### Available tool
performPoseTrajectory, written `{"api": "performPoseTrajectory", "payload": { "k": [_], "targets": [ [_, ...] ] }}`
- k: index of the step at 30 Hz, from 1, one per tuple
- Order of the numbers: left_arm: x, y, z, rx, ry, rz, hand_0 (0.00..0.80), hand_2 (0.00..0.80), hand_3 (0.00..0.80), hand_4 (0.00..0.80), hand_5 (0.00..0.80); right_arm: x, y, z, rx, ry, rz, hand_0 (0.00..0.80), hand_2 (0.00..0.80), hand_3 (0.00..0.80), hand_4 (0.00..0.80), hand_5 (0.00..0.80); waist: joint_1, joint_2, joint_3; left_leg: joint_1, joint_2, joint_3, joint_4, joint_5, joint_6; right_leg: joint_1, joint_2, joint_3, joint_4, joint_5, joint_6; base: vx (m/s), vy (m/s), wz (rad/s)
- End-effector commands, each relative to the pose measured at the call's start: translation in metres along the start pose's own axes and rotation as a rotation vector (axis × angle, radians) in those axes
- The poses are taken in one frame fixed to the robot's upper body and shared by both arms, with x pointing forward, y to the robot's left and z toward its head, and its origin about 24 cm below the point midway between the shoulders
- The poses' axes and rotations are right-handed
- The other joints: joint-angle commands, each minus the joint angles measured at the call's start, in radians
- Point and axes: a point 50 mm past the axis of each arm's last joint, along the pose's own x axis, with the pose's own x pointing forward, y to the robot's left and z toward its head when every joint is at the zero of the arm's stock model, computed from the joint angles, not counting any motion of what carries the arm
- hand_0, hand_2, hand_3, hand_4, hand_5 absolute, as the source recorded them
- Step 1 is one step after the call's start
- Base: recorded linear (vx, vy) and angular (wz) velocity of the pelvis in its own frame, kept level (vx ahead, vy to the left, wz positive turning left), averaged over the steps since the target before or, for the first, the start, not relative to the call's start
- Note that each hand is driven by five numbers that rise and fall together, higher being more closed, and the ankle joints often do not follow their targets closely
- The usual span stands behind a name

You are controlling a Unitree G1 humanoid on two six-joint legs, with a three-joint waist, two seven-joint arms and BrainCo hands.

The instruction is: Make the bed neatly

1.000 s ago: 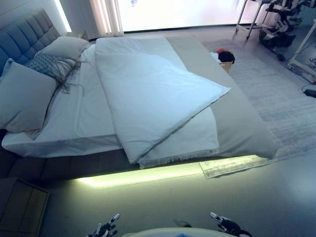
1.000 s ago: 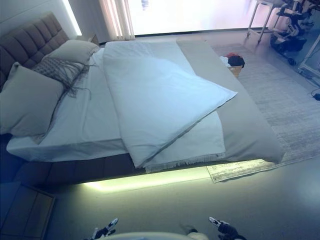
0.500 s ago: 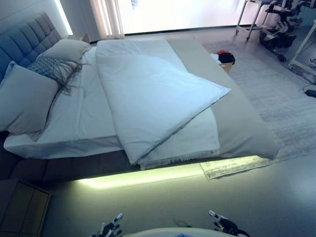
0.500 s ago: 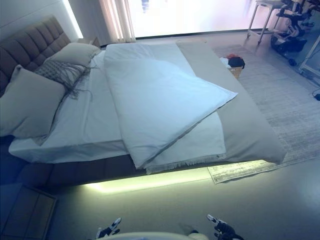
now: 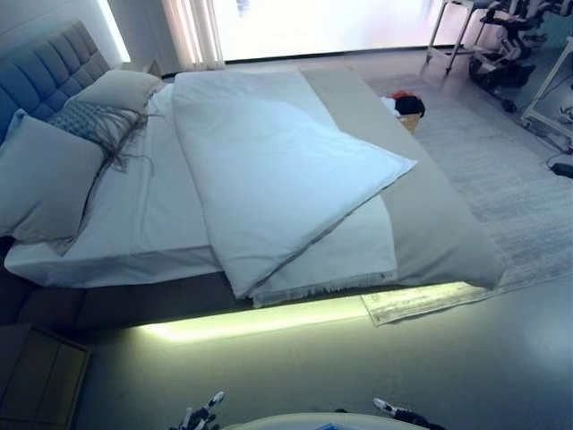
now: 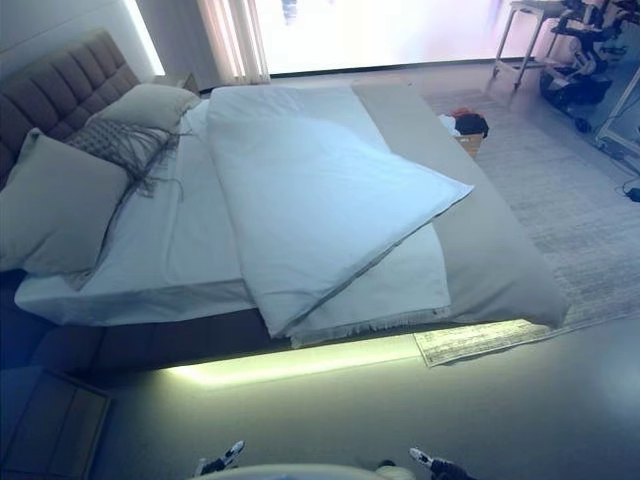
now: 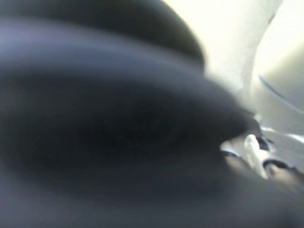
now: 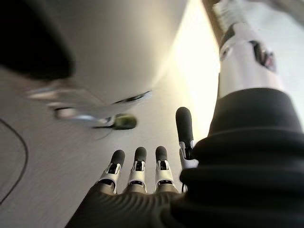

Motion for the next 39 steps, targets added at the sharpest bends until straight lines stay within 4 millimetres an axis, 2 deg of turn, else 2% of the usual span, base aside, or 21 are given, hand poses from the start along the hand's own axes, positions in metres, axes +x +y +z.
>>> {"api": "performPoseTrajectory", "payload": {
  "k": [1, 2, 3, 4, 6, 8, 10, 12, 14, 15, 18, 19, 21, 24, 25, 26, 29, 31, 34, 36, 39],
  "targets": [
    [0.004, -0.018, 0.018, -0.049, -0.06, -0.041, 0.0, 0.0, 0.0, 0.0, 0.0, 0.003, 0.011, 0.024, -0.12, -0.013, 0.016, 0.0, 0.0, 0.0, 0.0, 0.0, 0.036, -0.079, 0.076, -0.207, -0.075, 0.004, 0.372, 0.057, 0.038, 0.038, -0.004, -0.015, 0.056, -0.046, -0.039, 0.096, -0.043, -0.1],
    [0.004, -0.018, 0.017, -0.047, -0.058, -0.05, 0.0, 0.0, 0.0, 0.0, 0.0, 0.003, 0.011, 0.027, -0.141, -0.023, 0.006, 0.0, 0.0, 0.0, 0.0, 0.0, 0.046, -0.074, 0.093, -0.258, -0.062, 0.005, 0.401, 0.09, 0.026, 0.049, 0.001, -0.006, 0.057, -0.049, -0.042, 0.159, 0.012, -0.12],
    [0.004, -0.018, 0.015, -0.05, -0.051, -0.052, 0.0, 0.0, 0.0, 0.0, 0.0, 0.003, 0.011, 0.029, -0.154, -0.026, 0.001, 0.0, 0.0, 0.0, 0.0, 0.0, 0.054, -0.065, 0.099, -0.268, -0.052, 0.013, 0.345, 0.109, 0.019, 0.059, 0.007, 0.0, 0.058, -0.055, -0.037, 0.244, 0.07, -0.09],
    [0.005, -0.018, 0.013, -0.048, -0.038, -0.051, 0.0, 0.0, 0.0, 0.0, 0.0, 0.004, 0.011, 0.031, -0.153, -0.03, -0.003, 0.0, 0.0, 0.0, 0.0, 0.0, 0.064, -0.056, 0.107, -0.262, -0.043, 0.029, 0.261, 0.131, 0.012, 0.078, 0.01, 0.007, 0.053, -0.064, -0.03, 0.344, 0.151, -0.09],
    [0.004, -0.016, 0.007, -0.039, -0.021, -0.043, 0.0, 0.0, 0.0, 0.0, 0.0, 0.003, 0.009, 0.033, -0.142, -0.039, -0.015, 0.0, 0.0, 0.0, 0.0, 0.0, 0.082, -0.024, 0.109, -0.261, -0.004, 0.045, 0.002, 0.222, -0.016, 0.121, 0.029, 0.015, 0.042, -0.092, -0.014, 0.412, 0.206, -0.2],
    [0.004, -0.014, 0.004, -0.039, -0.015, -0.034, 0.0, 0.0, 0.0, 0.0, 0.0, 0.003, 0.007, 0.034, -0.127, -0.047, -0.021, 0.0, 0.0, 0.0, 0.0, 0.0, 0.102, -0.011, 0.111, -0.286, 0.014, 0.033, -0.147, 0.299, -0.034, 0.173, 0.034, 0.036, 0.034, -0.118, -0.007, 0.418, 0.206, -0.17],
    [0.003, -0.014, 0.003, -0.053, -0.027, -0.025, 0.0, 0.0, 0.0, 0.0, 0.0, 0.002, 0.002, 0.032, -0.121, -0.04, -0.036, 0.0, 0.0, 0.0, 0.0, 0.0, 0.112, -0.01, 0.107, -0.314, 0.017, 0.024, -0.157, 0.311, -0.039, 0.211, 0.028, 0.055, 0.027, -0.14, -0.002, 0.388, 0.237, -0.31],
    [0.003, -0.011, 0.002, -0.075, -0.037, -0.011, 0.0, 0.0, 0.0, 0.0, 0.0, 0.001, -0.003, 0.026, -0.135, -0.018, -0.061, 0.0, 0.0, 0.0, 0.0, 0.0, 0.114, -0.011, 0.094, -0.294, 0.013, 0.044, -0.137, 0.275, -0.021, 0.235, -0.01, 0.044, 0.035, -0.16, 0.02, 0.396, 0.285, 0.09],
    [0.002, -0.007, 0.004, -0.08, -0.034, 0.009, 0.0, 0.0, 0.0, 0.0, 0.0, 0.001, -0.003, 0.018, -0.116, 0.004, -0.066, 0.0, 0.0, 0.0, 0.0, 0.0, 0.118, -0.016, 0.076, -0.275, 0.003, 0.035, -0.112, 0.236, 0.004, 0.241, -0.064, 0.022, 0.087, -0.18, 0.049, 0.435, 0.272, 0.1],
    [0.002, -0.005, 0.006, -0.072, -0.033, 0.017, 0.0, 0.0, 0.0, 0.0, 0.0, 0.001, -0.002, 0.015, -0.089, 0.007, -0.059, 0.0, 0.0, 0.0, 0.0, 0.0, 0.116, -0.017, 0.069, -0.274, 0.001, 0.042, -0.084, 0.217, 0.014, 0.242, -0.082, 0.012, 0.133, -0.197, 0.053, 0.54, 0.319, -0.06],
    [0.001, -0.001, 0.014, 0.026, -0.014, 0.01, 0.0, 0.0, 0.0, 0.0, 0.0, 0.001, 0.0, 0.009, -0.045, 0.008, -0.031, 0.0, 0.0, 0.0, 0.0, 0.0, 0.093, -0.029, 0.022, -0.252, -0.058, 0.04, -0.058, 0.178, 0.082, 0.198, -0.127, 0.04, 0.35, -0.078, 0.079, 0.506, 0.306, 0.17],
    [0.001, -0.001, 0.017, 0.056, -0.013, 0.004, 0.0, 0.0, 0.0, 0.0, 0.0, 0.001, 0.001, 0.009, -0.034, 0.004, -0.023, 0.0, 0.0, 0.0, 0.0, 0.0, 0.084, -0.025, 0.013, -0.237, -0.071, 0.033, -0.064, 0.167, 0.097, 0.163, -0.129, 0.05, 0.422, -0.051, 0.078, 0.443, 0.255, 0.03],
    [0.001, 0.0, 0.025, 0.113, -0.011, 0.004, 0.0, 0.0, 0.0, 0.0, 0.0, 0.001, 0.001, 0.008, -0.009, 0.002, -0.026, 0.0, 0.0, 0.0, 0.0, 0.0, 0.059, -0.01, 0.002, -0.207, -0.094, 0.021, -0.07, 0.148, 0.12, 0.077, -0.103, 0.071, 0.55, -0.01, 0.068, 0.4, 0.193, 0.06],
    [0.001, -0.001, 0.038, 0.127, -0.036, 0.006, 0.0, 0.0, 0.0, 0.0, 0.0, 0.001, 0.001, 0.009, 0.034, 0.004, -0.028, 0.0, 0.0, 0.0, 0.0, 0.0, 0.023, 0.002, 0.008, -0.156, -0.104, 0.01, -0.087, 0.135, 0.124, -0.054, -0.068, 0.065, 0.54, -0.01, 0.051, 0.348, 0.048, 0.24],
    [0.001, -0.004, 0.044, 0.128, -0.052, -0.003, 0.0, 0.0, 0.0, 0.0, 0.0, 0.001, 0.0, 0.01, 0.039, 0.001, -0.025, 0.0, 0.0, 0.0, 0.0, 0.0, 0.006, 0.013, 0.017, -0.125, -0.095, 0.011, -0.104, 0.136, 0.115, -0.109, -0.044, 0.042, 0.463, -0.042, 0.036, 0.316, -0.099, 0.2],
    [0.001, -0.007, 0.049, 0.138, -0.064, -0.013, 0.0, 0.0, 0.0, 0.0, 0.0, 0.001, -0.001, 0.012, 0.053, -0.008, -0.021, 0.0, 0.0, 0.0, 0.0, 0.0, -0.006, 0.013, 0.027, -0.102, -0.096, 0.009, -0.111, 0.126, 0.108, -0.151, -0.043, 0.029, 0.368, -0.035, 0.035, 0.364, -0.176, 0.17],
    [0.001, -0.012, 0.056, 0.158, -0.082, -0.027, 0.0, 0.0, 0.0, 0.0, 0.0, 0.001, -0.002, 0.017, 0.08, -0.035, -0.026, 0.0, 0.0, 0.0, 0.0, 0.0, -0.039, -0.007, 0.051, -0.058, -0.12, -0.017, -0.114, 0.059, 0.099, -0.257, -0.07, 0.031, 0.12, 0.086, 0.077, 0.273, -0.197, 0.04],
    [0.002, -0.014, 0.057, 0.166, -0.085, -0.03, 0.0, 0.0, 0.0, 0.0, 0.0, 0.001, -0.001, 0.024, 0.086, -0.049, -0.022, 0.0, 0.0, 0.0, 0.0, 0.0, -0.054, -0.002, 0.071, -0.022, -0.11, -0.022, -0.108, 0.009, 0.095, -0.296, -0.069, 0.017, 0.008, 0.125, 0.09, 0.302, -0.231, 0.25],
    [0.002, -0.01, 0.046, 0.147, -0.067, -0.023, 0.0, 0.0, 0.0, 0.0, 0.0, 0.002, 0.0, 0.023, 0.089, -0.049, -0.027, 0.0, 0.0, 0.0, 0.0, 0.0, -0.056, -0.012, 0.068, -0.008, -0.109, -0.018, -0.073, -0.026, 0.103, -0.261, -0.069, 0.034, 0.069, 0.105, 0.084, 0.328, -0.217, 0.2],
    [0.002, -0.007, 0.028, 0.106, -0.034, -0.016, 0.0, 0.0, 0.0, 0.0, 0.0, 0.002, 0.002, 0.023, 0.084, -0.057, -0.022, 0.0, 0.0, 0.0, 0.0, 0.0, -0.059, -0.027, 0.045, 0.021, -0.094, -0.017, 0.019, -0.069, 0.086, -0.235, -0.065, 0.027, 0.123, 0.091, 0.068, 0.382, -0.197, 0.31],
    [0.002, -0.006, 0.015, 0.071, -0.016, -0.022, 0.0, 0.0, 0.0, 0.0, 0.0, 0.002, 0.006, 0.03, 0.029, -0.093, 0.001, 0.0, 0.0, 0.0, 0.0, 0.0, -0.053, -0.044, 0.042, -0.047, -0.038, 0.021, 0.279, 0.022, 0.048, -0.169, -0.048, 0.007, 0.124, 0.052, 0.015, 0.319, -0.171, 0.15]
  ]
}}
